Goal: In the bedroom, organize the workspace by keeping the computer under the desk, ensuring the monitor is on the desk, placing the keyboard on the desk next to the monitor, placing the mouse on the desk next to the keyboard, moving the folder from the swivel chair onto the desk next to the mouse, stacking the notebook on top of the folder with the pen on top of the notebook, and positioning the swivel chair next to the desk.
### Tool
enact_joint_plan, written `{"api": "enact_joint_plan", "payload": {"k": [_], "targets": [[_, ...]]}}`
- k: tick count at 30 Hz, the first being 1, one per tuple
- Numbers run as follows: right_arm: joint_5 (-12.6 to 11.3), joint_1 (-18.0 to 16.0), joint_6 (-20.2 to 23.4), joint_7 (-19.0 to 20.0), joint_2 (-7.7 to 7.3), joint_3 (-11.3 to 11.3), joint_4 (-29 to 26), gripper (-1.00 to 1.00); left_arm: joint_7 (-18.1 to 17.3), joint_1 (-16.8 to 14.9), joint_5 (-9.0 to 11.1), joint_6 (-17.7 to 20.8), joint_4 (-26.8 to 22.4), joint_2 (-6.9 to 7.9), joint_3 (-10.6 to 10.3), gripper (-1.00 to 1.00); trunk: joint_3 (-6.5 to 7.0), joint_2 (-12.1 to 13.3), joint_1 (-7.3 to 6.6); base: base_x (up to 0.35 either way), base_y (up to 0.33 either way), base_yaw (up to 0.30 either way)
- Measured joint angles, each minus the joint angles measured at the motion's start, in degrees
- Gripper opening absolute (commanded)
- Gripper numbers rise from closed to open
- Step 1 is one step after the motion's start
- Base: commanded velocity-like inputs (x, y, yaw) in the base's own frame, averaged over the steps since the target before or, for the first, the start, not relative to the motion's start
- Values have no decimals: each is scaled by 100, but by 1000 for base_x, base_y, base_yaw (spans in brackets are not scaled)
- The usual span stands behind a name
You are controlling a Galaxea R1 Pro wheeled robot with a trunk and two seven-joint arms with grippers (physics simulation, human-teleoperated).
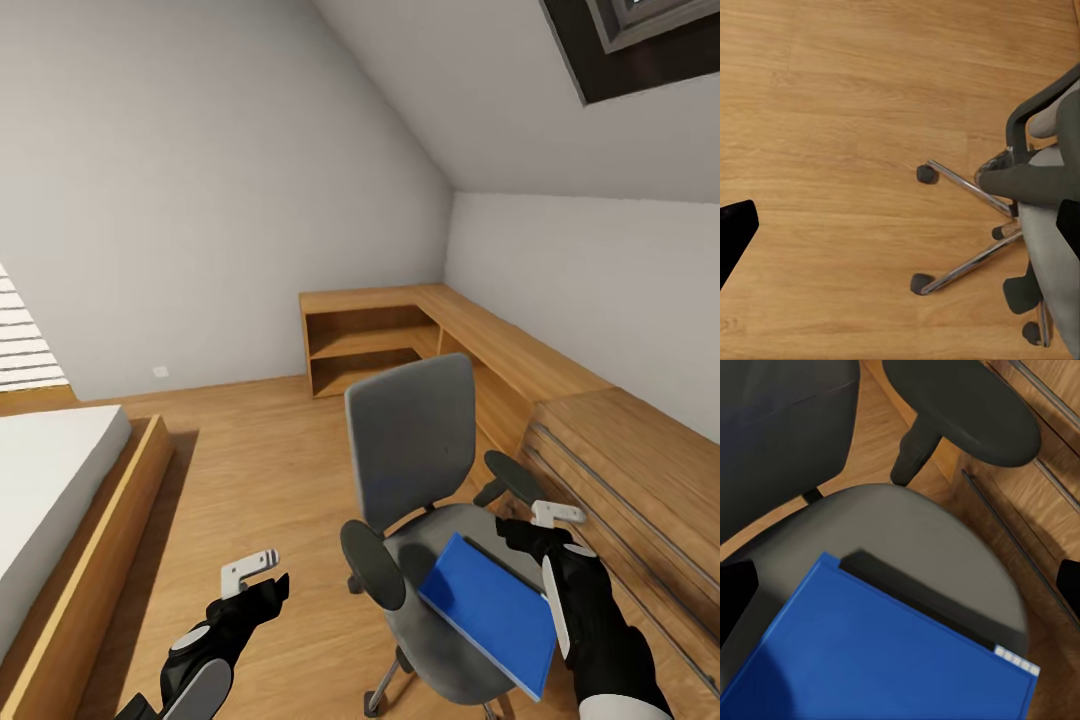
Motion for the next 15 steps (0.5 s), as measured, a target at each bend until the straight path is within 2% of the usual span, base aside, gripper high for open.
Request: {"api": "enact_joint_plan", "payload": {"k": [6,10,11,14,15], "targets": [[-7,0,-6,7,27,15,84,100,0,-1,0,1,0,-2,-6,100,-108,-241,132,0,0,0],[1,-2,-103,-1,-4,334,448,100,0,-1,0,3,0,-5,-5,100,-180,-401,220,0,0,0],[2,-6,-208,-9,-22,451,626,100,0,-1,0,3,0,-3,-3,100,-198,-441,242,0,0,0],[11,-34,-526,-19,-53,595,1081,100,0,-2,0,7,0,-1,9,100,-252,-562,308,0,0,0],[12,-76,-693,-26,-62,633,1384,100,0,-1,3,9,0,-1,18,100,-270,-602,330,0,0,0]]}}
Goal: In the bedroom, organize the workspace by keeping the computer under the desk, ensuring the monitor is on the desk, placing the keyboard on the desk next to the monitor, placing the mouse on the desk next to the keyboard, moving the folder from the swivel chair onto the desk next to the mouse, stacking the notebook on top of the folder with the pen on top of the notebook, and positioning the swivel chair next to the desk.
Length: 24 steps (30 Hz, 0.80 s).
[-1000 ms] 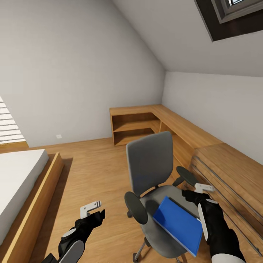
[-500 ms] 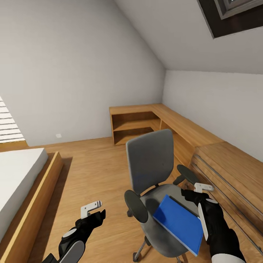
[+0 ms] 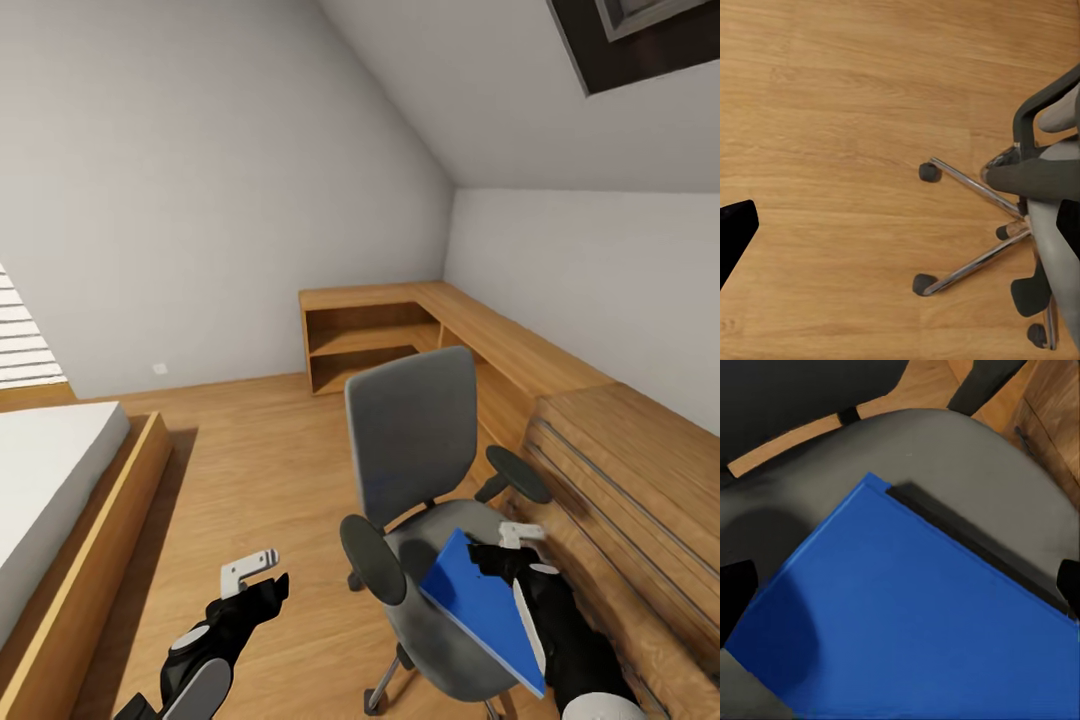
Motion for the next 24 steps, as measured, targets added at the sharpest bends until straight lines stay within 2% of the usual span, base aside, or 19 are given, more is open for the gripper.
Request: {"api": "enact_joint_plan", "payload": {"k": [2,3,8,9,10,13,15,18,24], "targets": [[7,-186,-241,-7,-19,36,556,100,0,1,3,1,0,0,10,100,-36,-80,44,0,0,0],[8,-399,-394,-9,-44,53,930,100,0,1,4,2,0,0,17,100,-53,-120,66,0,0,0],[10,-407,-399,-9,-45,53,943,100,0,1,4,2,0,1,18,100,-143,-321,176,0,0,0],[10,-530,-479,-10,-59,59,1129,100,0,1,4,2,0,1,21,100,-161,-361,198,0,0,0],[5,-882,-696,-12,-147,69,1662,100,0,1,3,2,1,1,32,100,-178,-401,220,0,0,0],[-16,-1515,-1065,-17,-342,60,2599,100,0,1,3,3,0,1,54,100,-233,-522,285,0,0,0],[-25,-1731,-1191,-16,-410,52,2921,100,0,1,4,3,0,1,58,100,-269,-602,329,0,0,0],[-42,-1897,-1296,11,-445,50,3166,100,0,1,6,3,0,-1,49,100,-323,-723,395,0,0,0],[-49,-1954,-1339,19,-438,47,3288,100,0,1,6,3,-1,1,47,100,-431,-963,527,0,0,17]]}}
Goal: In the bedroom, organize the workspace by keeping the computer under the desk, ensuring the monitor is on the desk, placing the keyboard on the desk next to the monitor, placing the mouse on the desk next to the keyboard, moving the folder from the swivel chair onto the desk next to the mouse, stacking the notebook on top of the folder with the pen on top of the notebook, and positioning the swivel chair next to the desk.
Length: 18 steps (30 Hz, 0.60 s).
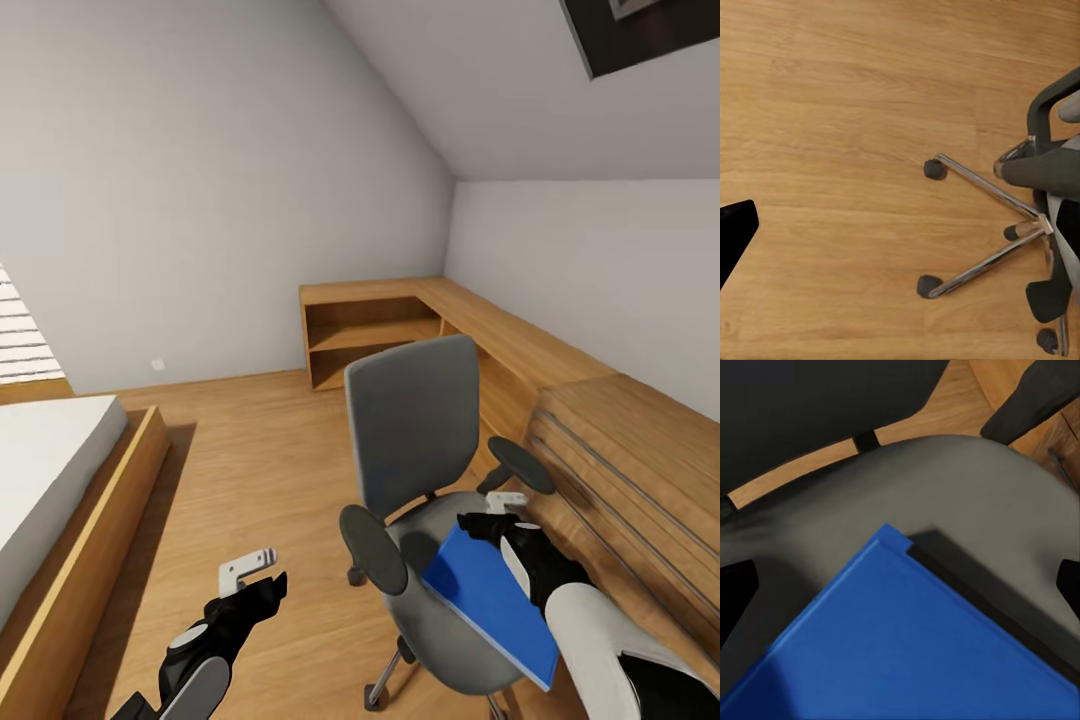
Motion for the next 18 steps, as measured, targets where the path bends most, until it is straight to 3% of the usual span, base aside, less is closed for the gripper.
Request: {"api": "enact_joint_plan", "payload": {"k": [7,13,18], "targets": [[24,0,-12,-3,-24,-2,13,100,0,2,-32,0,7,-8,-24,100,-126,-281,154,0,0,243],[27,4,-19,-8,-26,-2,23,100,-3,1,-35,2,6,-8,-46,100,-126,-282,155,0,0,222],[29,5,-20,-20,-45,-2,16,100,-15,0,-43,-4,23,19,-307,100,-126,-282,154,0,0,70]]}}
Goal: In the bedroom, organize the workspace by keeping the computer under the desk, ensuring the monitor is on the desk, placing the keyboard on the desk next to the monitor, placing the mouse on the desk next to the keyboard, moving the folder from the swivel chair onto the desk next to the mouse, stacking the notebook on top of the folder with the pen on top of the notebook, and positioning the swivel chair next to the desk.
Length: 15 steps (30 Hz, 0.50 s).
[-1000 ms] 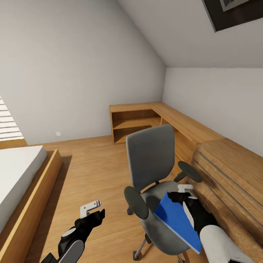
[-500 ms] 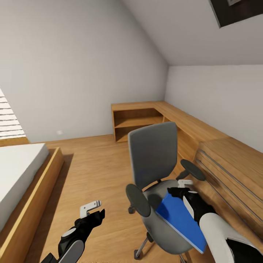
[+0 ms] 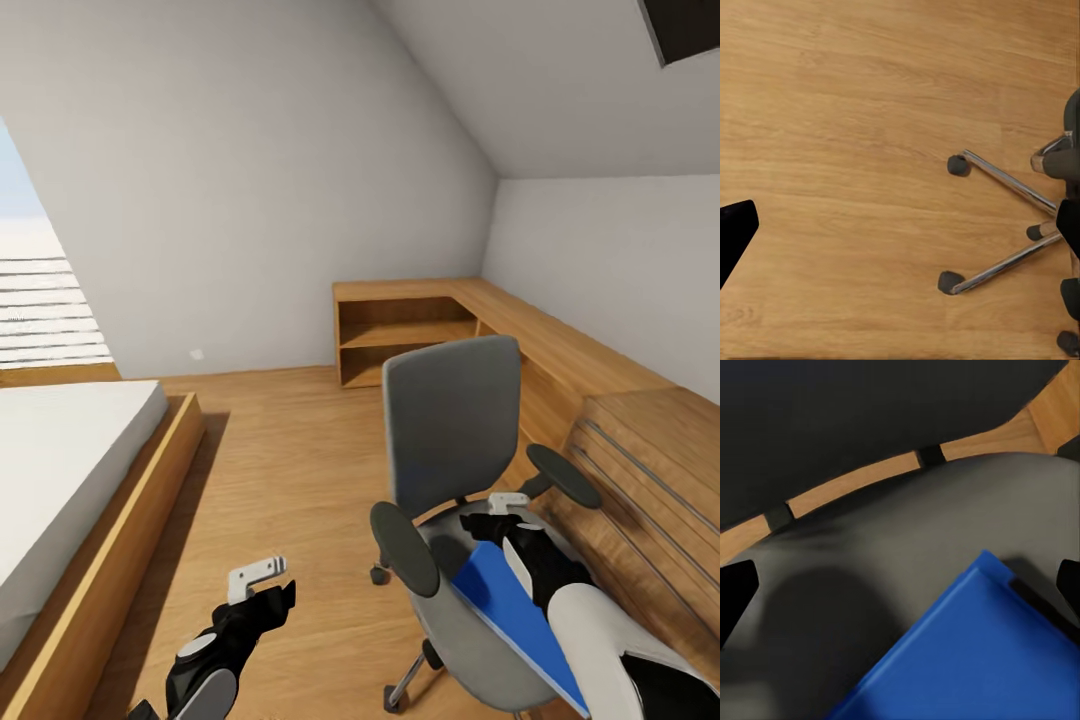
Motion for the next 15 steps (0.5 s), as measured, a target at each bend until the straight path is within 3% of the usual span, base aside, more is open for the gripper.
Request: {"api": "enact_joint_plan", "payload": {"k": [5,11,15], "targets": [[9,0,16,-18,-119,-1,-2,100,-2,0,-2,-5,20,8,-141,100,0,0,0,0,0,6],[7,0,26,-23,-250,0,-1,100,-2,-1,-2,-5,21,11,-144,100,0,0,0,0,0,0],[-6,0,51,-44,-449,-15,59,100,-2,-1,-5,-5,21,19,-141,100,0,0,0,0,0,0]]}}
